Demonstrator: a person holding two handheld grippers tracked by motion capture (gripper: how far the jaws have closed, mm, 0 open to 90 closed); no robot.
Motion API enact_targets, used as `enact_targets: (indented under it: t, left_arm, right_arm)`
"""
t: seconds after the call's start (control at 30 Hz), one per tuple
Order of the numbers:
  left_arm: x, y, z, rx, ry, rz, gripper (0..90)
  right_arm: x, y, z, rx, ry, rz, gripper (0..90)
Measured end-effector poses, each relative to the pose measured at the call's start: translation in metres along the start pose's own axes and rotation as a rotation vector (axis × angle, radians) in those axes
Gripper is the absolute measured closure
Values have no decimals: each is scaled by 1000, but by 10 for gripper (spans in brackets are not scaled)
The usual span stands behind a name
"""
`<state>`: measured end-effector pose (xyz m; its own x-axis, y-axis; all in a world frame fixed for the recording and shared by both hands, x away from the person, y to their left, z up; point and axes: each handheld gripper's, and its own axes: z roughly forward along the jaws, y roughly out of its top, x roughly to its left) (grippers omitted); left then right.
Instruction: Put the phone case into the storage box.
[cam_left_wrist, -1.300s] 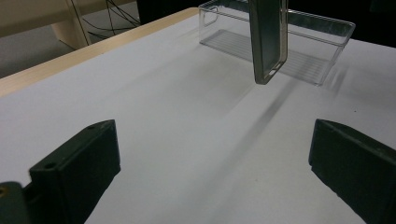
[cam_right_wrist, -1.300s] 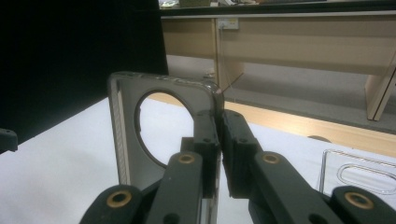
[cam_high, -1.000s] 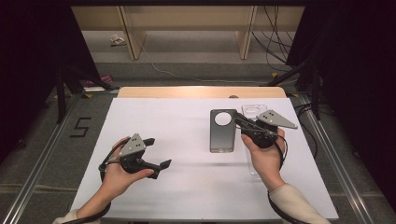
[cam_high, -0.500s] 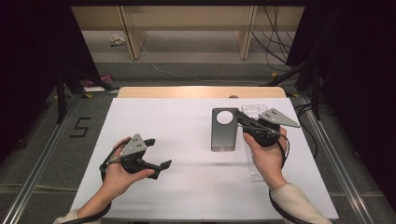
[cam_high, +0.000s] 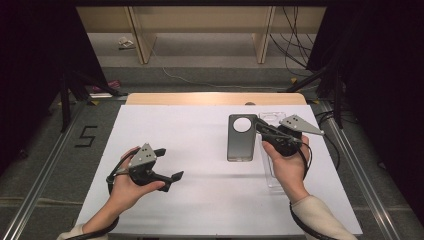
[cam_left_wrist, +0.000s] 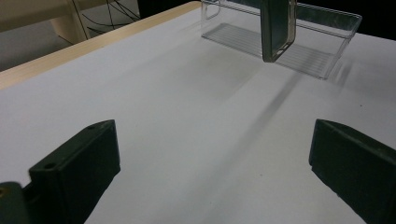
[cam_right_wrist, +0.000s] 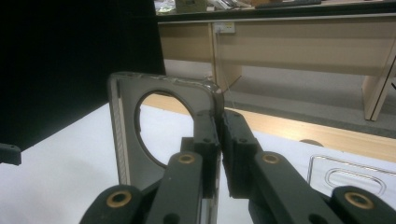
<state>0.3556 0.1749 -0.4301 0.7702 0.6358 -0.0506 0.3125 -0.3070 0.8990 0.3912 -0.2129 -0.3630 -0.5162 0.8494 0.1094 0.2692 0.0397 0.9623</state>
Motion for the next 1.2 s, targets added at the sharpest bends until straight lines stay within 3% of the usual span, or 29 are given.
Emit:
enact_targets:
  t: [1.2]
  left_arm:
    - [2, 0, 0, -2, 10, 0, 8]
  right_arm:
    - [-12, 9, -5, -14, -12, 10, 855]
